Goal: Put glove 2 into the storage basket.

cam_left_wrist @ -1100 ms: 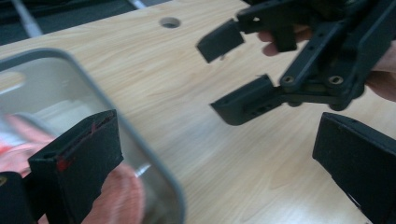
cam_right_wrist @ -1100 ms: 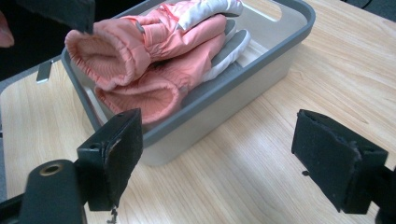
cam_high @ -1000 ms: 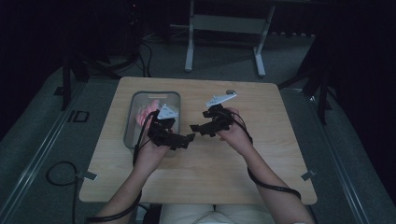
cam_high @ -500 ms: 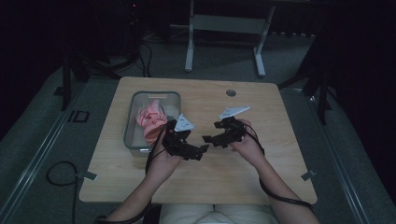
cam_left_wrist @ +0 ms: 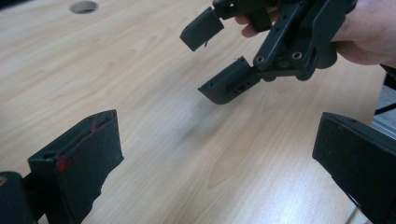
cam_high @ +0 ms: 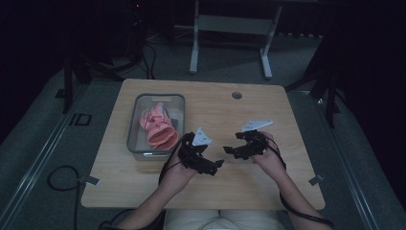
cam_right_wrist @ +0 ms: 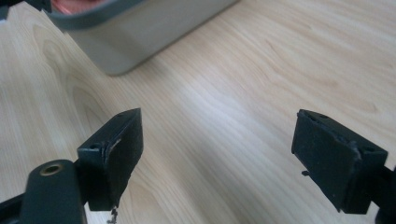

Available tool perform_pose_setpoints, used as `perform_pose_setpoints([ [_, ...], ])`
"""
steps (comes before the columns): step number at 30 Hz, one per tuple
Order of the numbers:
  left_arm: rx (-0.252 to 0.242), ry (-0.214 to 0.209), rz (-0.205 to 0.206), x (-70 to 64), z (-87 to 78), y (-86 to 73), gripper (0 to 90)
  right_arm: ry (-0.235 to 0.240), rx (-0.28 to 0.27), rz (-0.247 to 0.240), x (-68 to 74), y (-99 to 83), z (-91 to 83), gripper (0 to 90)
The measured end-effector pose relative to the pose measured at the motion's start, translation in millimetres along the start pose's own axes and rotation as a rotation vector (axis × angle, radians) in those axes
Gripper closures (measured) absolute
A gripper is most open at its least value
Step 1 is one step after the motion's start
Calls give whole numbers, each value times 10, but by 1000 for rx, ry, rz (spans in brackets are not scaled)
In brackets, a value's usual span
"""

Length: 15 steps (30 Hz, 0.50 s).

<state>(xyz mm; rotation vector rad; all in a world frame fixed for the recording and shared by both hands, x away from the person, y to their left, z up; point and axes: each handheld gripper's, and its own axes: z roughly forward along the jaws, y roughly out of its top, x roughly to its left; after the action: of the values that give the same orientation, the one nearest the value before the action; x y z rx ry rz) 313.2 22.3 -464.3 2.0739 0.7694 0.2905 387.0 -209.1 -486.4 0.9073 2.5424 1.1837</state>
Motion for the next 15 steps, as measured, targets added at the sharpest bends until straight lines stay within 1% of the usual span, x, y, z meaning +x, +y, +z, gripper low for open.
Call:
perform_pose_setpoints([
  [1,0,0,0,0,0,0,6,0,0,0,0,0,0,163],
  [2,8,-12,5,-10,53,-28,6,-2,3,2,-13,-35,-2,163],
  [3,15,-16,5,-17,88,-45,6,-11,13,3,-31,-88,-3,163],
  [5,22,-24,12,-36,150,-75,6,-13,18,16,-59,-160,-3,163],
  [12,52,-41,24,-61,354,-178,6,-45,45,27,-137,-380,-5,164],
  [15,55,-44,30,-64,422,-226,6,-46,50,43,-169,-456,-2,164],
])
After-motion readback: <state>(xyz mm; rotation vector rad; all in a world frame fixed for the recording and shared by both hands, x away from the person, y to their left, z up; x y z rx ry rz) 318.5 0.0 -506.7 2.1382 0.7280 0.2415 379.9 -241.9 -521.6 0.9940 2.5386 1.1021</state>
